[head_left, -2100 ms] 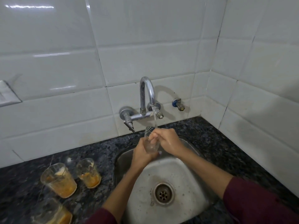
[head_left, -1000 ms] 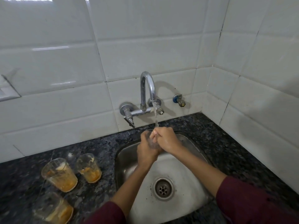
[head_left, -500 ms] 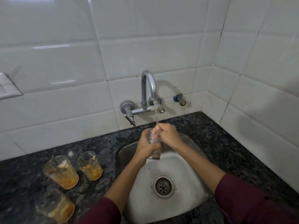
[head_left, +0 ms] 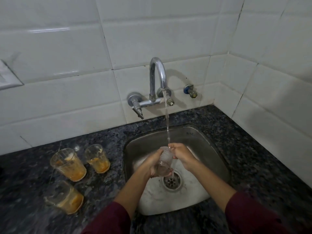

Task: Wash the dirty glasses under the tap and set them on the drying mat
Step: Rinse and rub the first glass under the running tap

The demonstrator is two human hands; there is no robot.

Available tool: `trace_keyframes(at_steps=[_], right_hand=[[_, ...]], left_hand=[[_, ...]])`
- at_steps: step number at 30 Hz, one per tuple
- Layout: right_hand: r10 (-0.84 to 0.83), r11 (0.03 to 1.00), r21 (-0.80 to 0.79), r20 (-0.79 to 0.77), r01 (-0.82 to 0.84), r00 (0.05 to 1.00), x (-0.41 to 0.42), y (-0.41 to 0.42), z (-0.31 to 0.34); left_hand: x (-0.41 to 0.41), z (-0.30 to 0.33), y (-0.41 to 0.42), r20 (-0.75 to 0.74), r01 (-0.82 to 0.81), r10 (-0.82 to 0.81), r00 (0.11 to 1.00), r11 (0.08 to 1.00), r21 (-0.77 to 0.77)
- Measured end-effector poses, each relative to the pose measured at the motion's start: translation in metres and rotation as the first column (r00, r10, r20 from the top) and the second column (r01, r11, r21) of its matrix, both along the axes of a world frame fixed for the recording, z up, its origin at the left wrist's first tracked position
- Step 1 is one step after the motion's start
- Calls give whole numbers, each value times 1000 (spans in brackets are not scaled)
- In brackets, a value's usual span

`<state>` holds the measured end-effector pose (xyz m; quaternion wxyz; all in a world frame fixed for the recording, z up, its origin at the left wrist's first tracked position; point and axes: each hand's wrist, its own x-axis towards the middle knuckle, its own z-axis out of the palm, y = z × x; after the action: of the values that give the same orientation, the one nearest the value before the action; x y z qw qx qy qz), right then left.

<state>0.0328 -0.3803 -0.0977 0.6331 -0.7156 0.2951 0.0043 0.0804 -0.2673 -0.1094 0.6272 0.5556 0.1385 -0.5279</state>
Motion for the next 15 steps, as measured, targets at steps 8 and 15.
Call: trace_keyframes(at_steps=[8,15], right_hand=[[186,981,39,134,-192,973,-11,4,1],[423,439,-845,-105,-305,900,-16,-7,35]], left_hand=[[14,1,-12,340,-152,252,906,943,-295],[36,33,-5,919,40,-49,391,999,36]])
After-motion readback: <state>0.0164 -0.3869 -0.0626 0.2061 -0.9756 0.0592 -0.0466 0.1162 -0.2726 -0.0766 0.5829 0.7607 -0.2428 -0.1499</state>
